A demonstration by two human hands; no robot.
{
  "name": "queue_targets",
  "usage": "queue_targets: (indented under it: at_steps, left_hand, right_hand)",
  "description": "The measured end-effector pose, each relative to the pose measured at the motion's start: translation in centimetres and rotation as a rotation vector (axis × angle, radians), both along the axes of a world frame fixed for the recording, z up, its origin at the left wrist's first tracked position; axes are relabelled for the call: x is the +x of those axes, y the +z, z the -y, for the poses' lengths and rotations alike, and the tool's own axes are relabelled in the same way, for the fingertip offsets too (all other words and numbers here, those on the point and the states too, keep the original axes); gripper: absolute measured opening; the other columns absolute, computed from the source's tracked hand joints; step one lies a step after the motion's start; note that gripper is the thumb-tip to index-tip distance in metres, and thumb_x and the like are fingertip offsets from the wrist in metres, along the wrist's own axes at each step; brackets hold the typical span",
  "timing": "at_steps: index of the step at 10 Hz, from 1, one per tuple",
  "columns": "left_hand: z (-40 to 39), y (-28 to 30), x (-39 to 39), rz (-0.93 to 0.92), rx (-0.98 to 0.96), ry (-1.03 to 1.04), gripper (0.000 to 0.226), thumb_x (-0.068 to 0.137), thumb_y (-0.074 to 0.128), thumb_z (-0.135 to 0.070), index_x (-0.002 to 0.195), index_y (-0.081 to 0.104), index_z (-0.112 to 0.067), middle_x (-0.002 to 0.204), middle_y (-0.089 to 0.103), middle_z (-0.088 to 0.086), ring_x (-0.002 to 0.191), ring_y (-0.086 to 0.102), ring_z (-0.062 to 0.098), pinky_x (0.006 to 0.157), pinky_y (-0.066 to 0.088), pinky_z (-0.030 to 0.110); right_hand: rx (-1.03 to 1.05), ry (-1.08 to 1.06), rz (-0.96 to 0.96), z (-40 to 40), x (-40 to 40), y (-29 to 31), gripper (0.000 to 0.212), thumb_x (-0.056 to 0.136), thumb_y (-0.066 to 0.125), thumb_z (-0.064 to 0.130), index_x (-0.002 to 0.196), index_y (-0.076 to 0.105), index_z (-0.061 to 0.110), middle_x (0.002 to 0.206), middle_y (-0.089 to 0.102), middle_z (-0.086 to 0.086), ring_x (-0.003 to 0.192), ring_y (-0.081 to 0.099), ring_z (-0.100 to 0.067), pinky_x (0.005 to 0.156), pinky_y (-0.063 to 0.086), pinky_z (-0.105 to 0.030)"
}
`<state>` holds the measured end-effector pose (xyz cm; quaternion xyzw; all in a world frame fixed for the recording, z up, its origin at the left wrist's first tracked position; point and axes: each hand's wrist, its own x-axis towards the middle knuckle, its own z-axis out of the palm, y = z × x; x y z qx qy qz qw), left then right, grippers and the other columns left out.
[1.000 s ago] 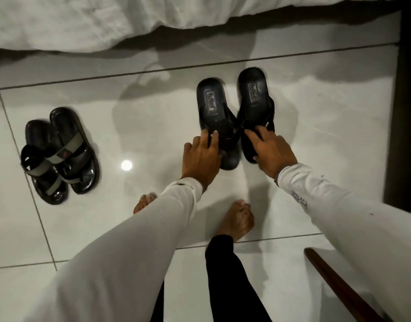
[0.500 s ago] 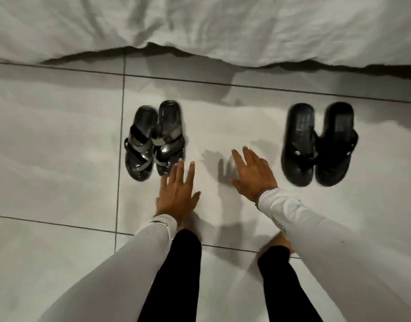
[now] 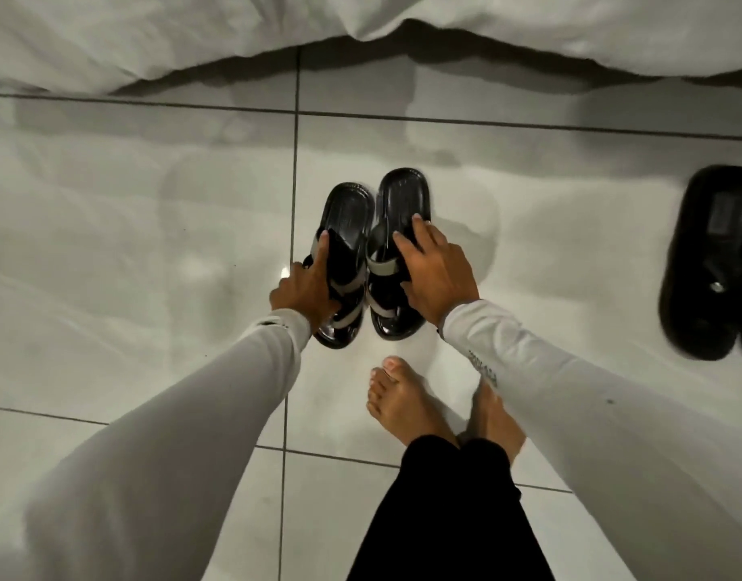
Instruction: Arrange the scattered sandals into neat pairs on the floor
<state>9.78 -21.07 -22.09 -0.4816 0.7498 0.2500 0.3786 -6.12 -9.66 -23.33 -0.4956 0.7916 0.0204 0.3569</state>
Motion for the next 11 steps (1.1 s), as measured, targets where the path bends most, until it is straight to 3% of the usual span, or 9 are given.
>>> queue_targets:
  at_steps: [2,7,9,11]
  left_hand:
    - [1.9,-1.6,-2.1,-0.052,0.057,0.101,0.115,0.079,0.076,-0.049,0.158,-0.006,-0.036,0.134,0.050,0.026,0.118,0.056,0.047,0.094,0.047,0.054]
    - [4.3,-2.1,-6.1,-0.117,0.065,0.132,0.119,0.076,0.080,-0.048,0.159,-0.003,-0.031,0.133,0.056,0.023,0.117,0.058,0.044,0.099,0.051,0.056]
    - [2.2,0.3,-7.0,-0.119,-0.023,0.120,0.121,0.073,0.081,-0.049,0.159,-0.001,-0.027,0.144,0.039,0.022,0.126,0.050,0.047,0.101,0.047,0.058]
    - [-6.4,5.2,-7.3,-0.263,-0.184,-0.170,0.105,0.083,0.069,-0.055,0.160,0.007,-0.019,0.164,0.015,0.022,0.150,0.019,0.042,0.117,0.031,0.058]
  right_hand:
    - [0.052,-0.014,-0.049,0.4,-1.2,-1.8,0.059,0.090,0.064,0.017,0.146,0.044,0.016,0.164,0.023,-0.012,0.151,0.024,-0.033,0.110,0.043,-0.049]
    - [0.028,0.001,-0.054,2.7,-5.7,-1.6,0.053,0.086,0.067,0.011,0.137,0.055,0.015,0.163,0.026,-0.014,0.142,0.040,-0.035,0.105,0.047,-0.050]
    - [0.082,-0.062,-0.013,0.7,-6.1,0.2,0.092,0.084,0.076,0.025,0.156,0.021,0.020,0.165,0.015,-0.020,0.147,0.029,-0.040,0.111,0.040,-0.057]
    - [0.188,-0.094,-0.056,-6.4,-7.1,4.5,0.090,0.089,0.069,0.036,0.158,0.013,0.019,0.167,0.007,-0.019,0.153,0.017,-0.036,0.117,0.030,-0.053]
